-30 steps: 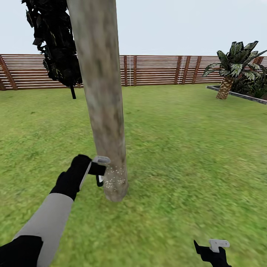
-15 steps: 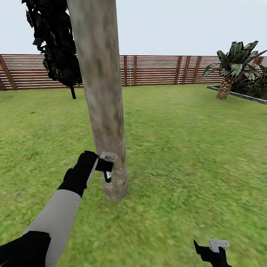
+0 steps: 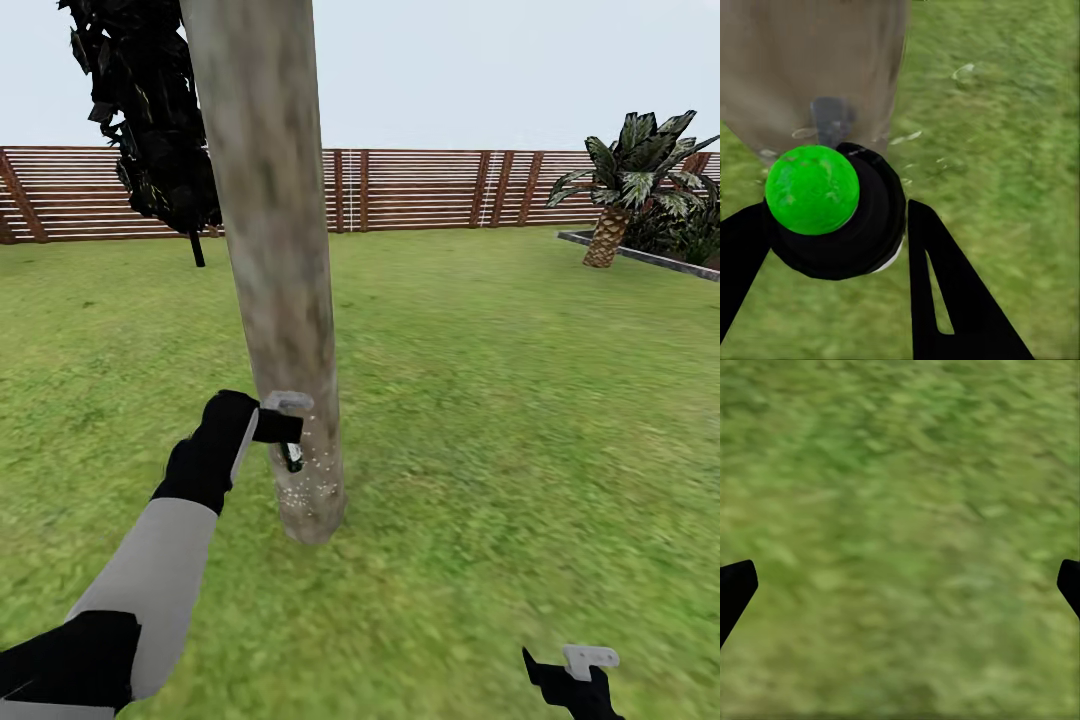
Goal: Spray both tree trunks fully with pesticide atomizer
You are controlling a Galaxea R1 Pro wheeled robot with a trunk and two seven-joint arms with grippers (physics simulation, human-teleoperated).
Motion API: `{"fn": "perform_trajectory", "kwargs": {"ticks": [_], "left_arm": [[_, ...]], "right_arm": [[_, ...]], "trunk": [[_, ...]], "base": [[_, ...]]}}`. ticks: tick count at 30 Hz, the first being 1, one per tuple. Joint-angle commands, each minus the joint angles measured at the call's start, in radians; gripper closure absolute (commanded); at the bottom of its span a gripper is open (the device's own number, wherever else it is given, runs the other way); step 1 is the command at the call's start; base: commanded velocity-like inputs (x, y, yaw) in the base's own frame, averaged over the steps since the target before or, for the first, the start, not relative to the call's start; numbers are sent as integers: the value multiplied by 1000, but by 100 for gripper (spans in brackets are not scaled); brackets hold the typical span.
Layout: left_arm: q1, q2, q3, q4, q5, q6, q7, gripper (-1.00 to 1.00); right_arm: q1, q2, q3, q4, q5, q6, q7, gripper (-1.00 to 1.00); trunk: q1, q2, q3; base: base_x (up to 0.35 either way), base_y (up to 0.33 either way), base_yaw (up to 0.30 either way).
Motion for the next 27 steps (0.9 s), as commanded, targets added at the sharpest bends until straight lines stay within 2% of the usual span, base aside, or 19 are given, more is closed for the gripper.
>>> {"fn": "perform_trajectory", "kwargs": {"ticks": [1,4,7,9,11,13,14,20,24,27], "left_arm": [[-1,-13,0,0,-4,-1,0,100],[-6,-19,-1,-1,-4,-1,0,100],[-8,-2,2,-2,-5,-1,0,100],[-9,67,5,-3,-4,1,0,100],[-9,94,6,-3,-4,1,0,100],[-13,137,7,-4,-3,1,0,100],[-27,145,7,-3,-4,1,0,100],[-46,152,6,-1,-5,0,0,100],[-26,154,3,16,-6,-3,2,100],[12,154,1,53,-7,-9,22,100]], "right_arm": [[0,0,0,0,-1,0,0,-100],[0,0,0,0,0,0,0,-100],[0,0,0,0,0,0,0,-100],[0,0,0,0,0,0,0,-100],[0,0,0,1,0,0,0,-100],[0,0,0,1,0,0,0,-100],[0,0,0,1,0,0,0,-100],[0,1,0,1,0,0,0,-100],[0,1,0,2,0,0,0,-100],[0,1,0,2,0,0,0,-100]], "trunk": [[0,0,0],[0,0,0],[0,0,0],[0,0,0],[0,0,0],[0,0,0],[0,0,0],[0,0,0],[0,0,0],[0,0,0]], "base": [[0,0,0],[0,0,0],[0,0,0],[0,0,0],[0,0,0],[0,0,0],[0,0,0],[0,0,0],[0,0,0],[0,0,0]]}}
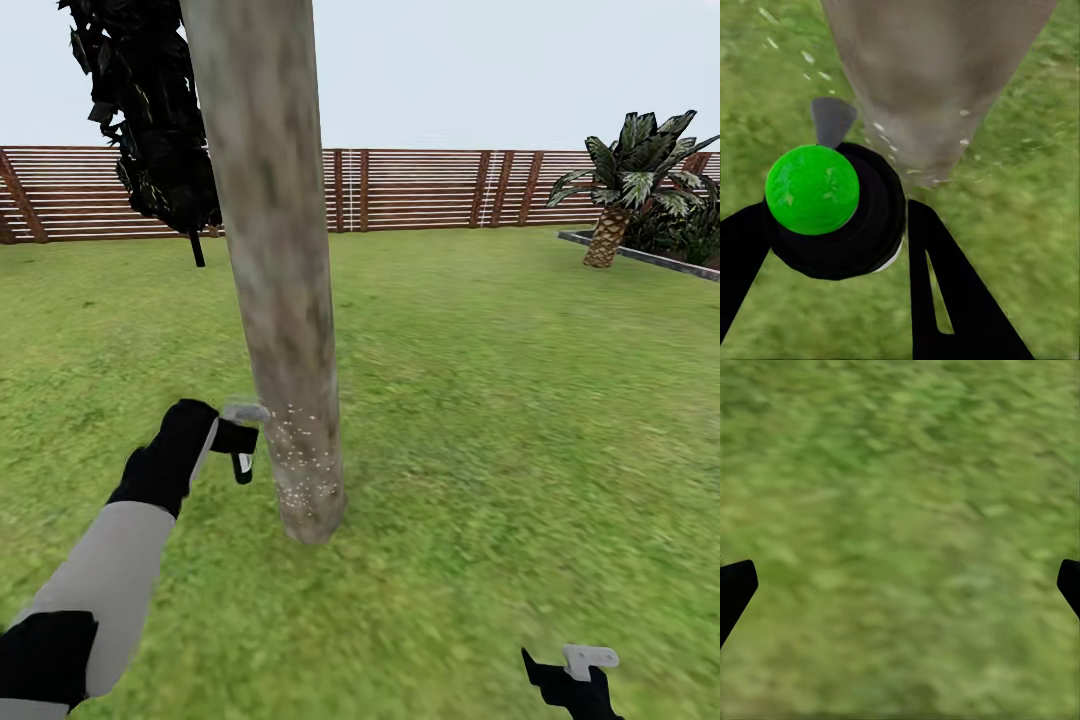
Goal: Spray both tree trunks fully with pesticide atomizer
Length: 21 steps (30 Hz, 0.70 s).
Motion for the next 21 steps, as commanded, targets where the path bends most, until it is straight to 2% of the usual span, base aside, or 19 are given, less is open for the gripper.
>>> {"fn": "perform_trajectory", "kwargs": {"ticks": [1,14,15,17,20,21], "left_arm": [[31,-1,0,24,2,-6,26,100],[158,-14,4,149,14,-47,35,100],[180,-15,4,152,13,-62,41,100],[215,-19,6,156,13,-134,49,100],[248,-22,9,173,14,-179,53,100],[275,-22,39,184,14,-206,63,100]], "right_arm": [[0,0,0,0,0,0,0,-100],[0,0,1,0,2,-1,1,-100],[0,3,2,1,5,-1,1,-100],[0,6,3,1,6,-1,1,-100],[0,5,3,-1,6,-2,1,-100],[0,4,3,-1,6,-2,1,-100]], "trunk": [[0,0,0],[0,0,0],[0,0,0],[0,0,0],[0,0,0],[0,0,0]], "base": [[0,0,0],[0,0,0],[0,0,0],[0,0,0],[0,0,0],[0,0,0]]}}
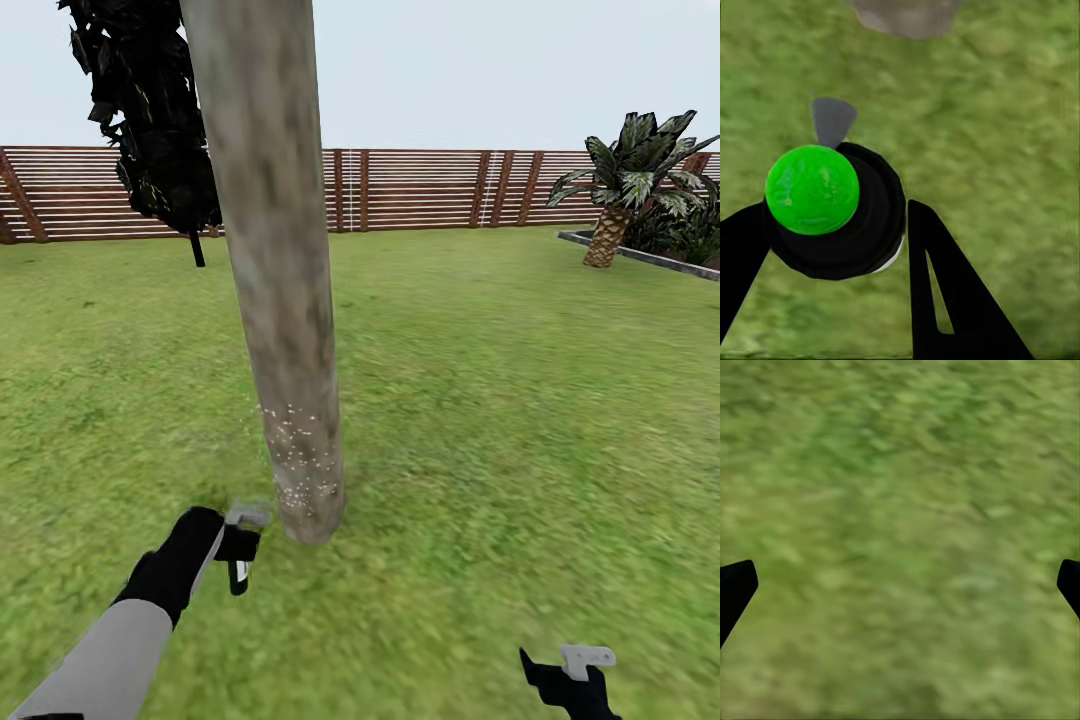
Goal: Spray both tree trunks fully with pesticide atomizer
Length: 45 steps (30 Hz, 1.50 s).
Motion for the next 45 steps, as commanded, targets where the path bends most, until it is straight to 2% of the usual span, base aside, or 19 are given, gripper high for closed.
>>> {"fn": "perform_trajectory", "kwargs": {"ticks": [1,2,4,5,8,18,21,24,27,32,36,41,45], "left_arm": [[15,-1,37,16,5,-29,17,100],[25,0,86,61,4,-82,57,100],[30,0,122,139,6,-148,123,100],[32,-6,136,206,10,-207,173,100],[33,-24,140,243,10,-247,190,100],[33,-40,141,251,12,-269,193,100],[33,-48,141,258,10,-325,194,100],[33,-50,141,262,11,-342,195,100],[33,-53,141,262,12,-345,195,100],[33,-74,142,264,11,-344,194,100],[33,-81,142,254,11,-343,190,100],[34,-104,141,261,10,-346,189,100],[34,-106,141,262,10,-347,193,100]], "right_arm": [[0,0,0,0,0,0,0,-100],[0,0,0,0,0,0,0,-100],[0,0,0,0,0,0,0,-100],[0,0,-1,-1,-2,1,0,-100],[0,0,-2,-2,-6,1,-1,-100],[0,0,-1,-2,-2,0,-3,-100],[0,0,-1,-2,-2,0,-3,-100],[0,0,-1,-2,-2,0,-3,-100],[0,0,-1,-2,-2,0,-3,-100],[0,1,-1,-2,-2,0,-2,-100],[0,1,-1,-2,-2,0,-1,-100],[0,1,-1,-2,-2,0,-1,-100],[0,1,-1,-2,-1,0,-1,-100]], "trunk": [[0,0,0],[0,0,0],[0,0,0],[0,0,0],[0,0,0],[0,0,0],[0,0,0],[0,0,0],[0,0,0],[0,0,0],[0,0,0],[0,0,0],[0,0,0]], "base": [[0,0,0],[0,0,0],[0,0,0],[0,0,0],[0,-102,0],[0,-262,0],[0,-272,124],[17,-272,251],[109,-272,272],[130,-272,239],[118,-268,32],[87,-267,1],[38,-269,61]]}}
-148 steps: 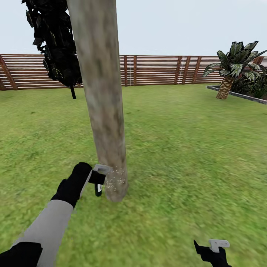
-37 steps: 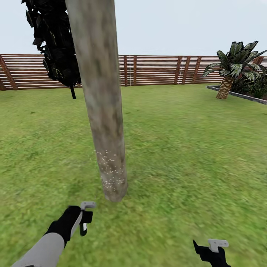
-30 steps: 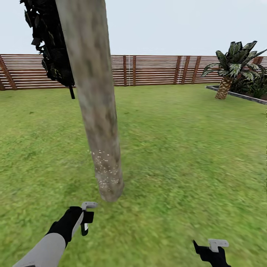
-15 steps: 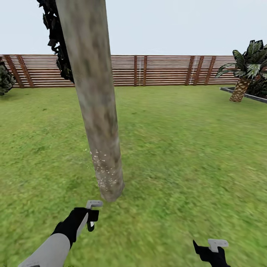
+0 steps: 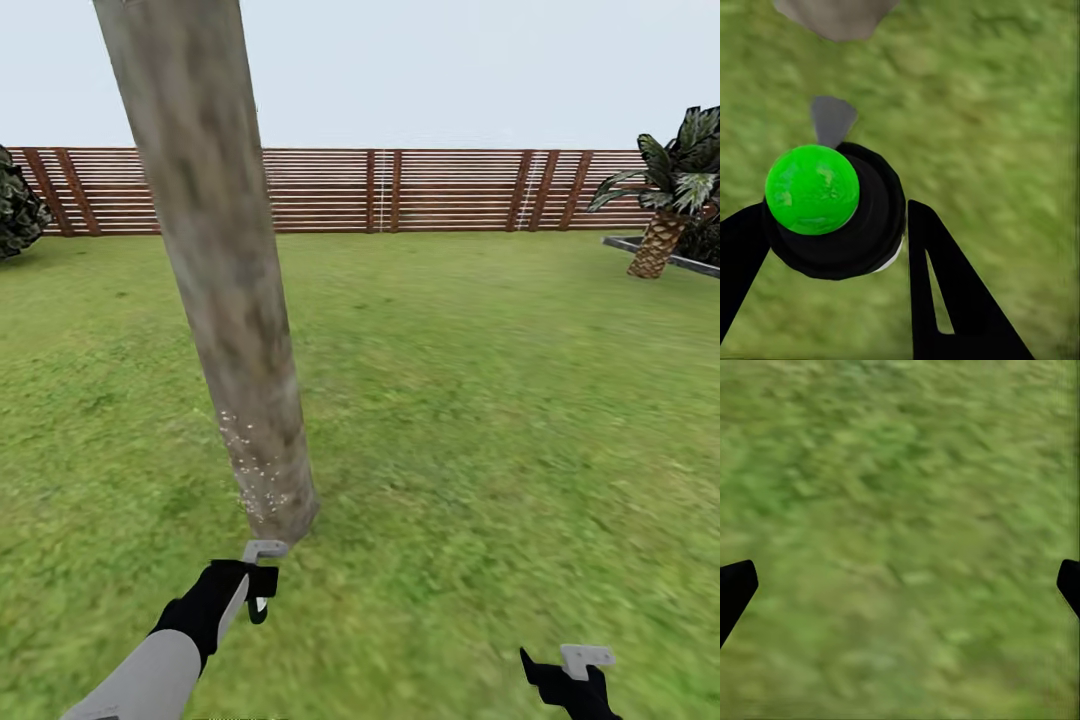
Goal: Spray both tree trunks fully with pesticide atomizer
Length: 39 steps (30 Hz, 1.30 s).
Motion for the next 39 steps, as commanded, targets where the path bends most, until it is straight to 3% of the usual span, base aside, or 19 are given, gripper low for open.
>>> {"fn": "perform_trajectory", "kwargs": {"ticks": [1,25,29,39], "left_arm": [[0,0,0,0,0,0,0,100],[-1,6,3,-2,-3,4,2,100],[-1,6,2,-2,17,5,2,100],[-1,6,0,-3,24,3,2,100]], "right_arm": [[0,0,0,0,0,0,0,-100],[0,0,1,0,1,0,0,-100],[0,0,1,0,1,0,0,-100],[0,0,1,0,1,0,0,-100]], "trunk": [[0,0,0],[0,0,0],[0,0,0],[0,0,0]], "base": [[4,-272,224],[71,-272,268],[148,-267,269],[108,-267,30]]}}
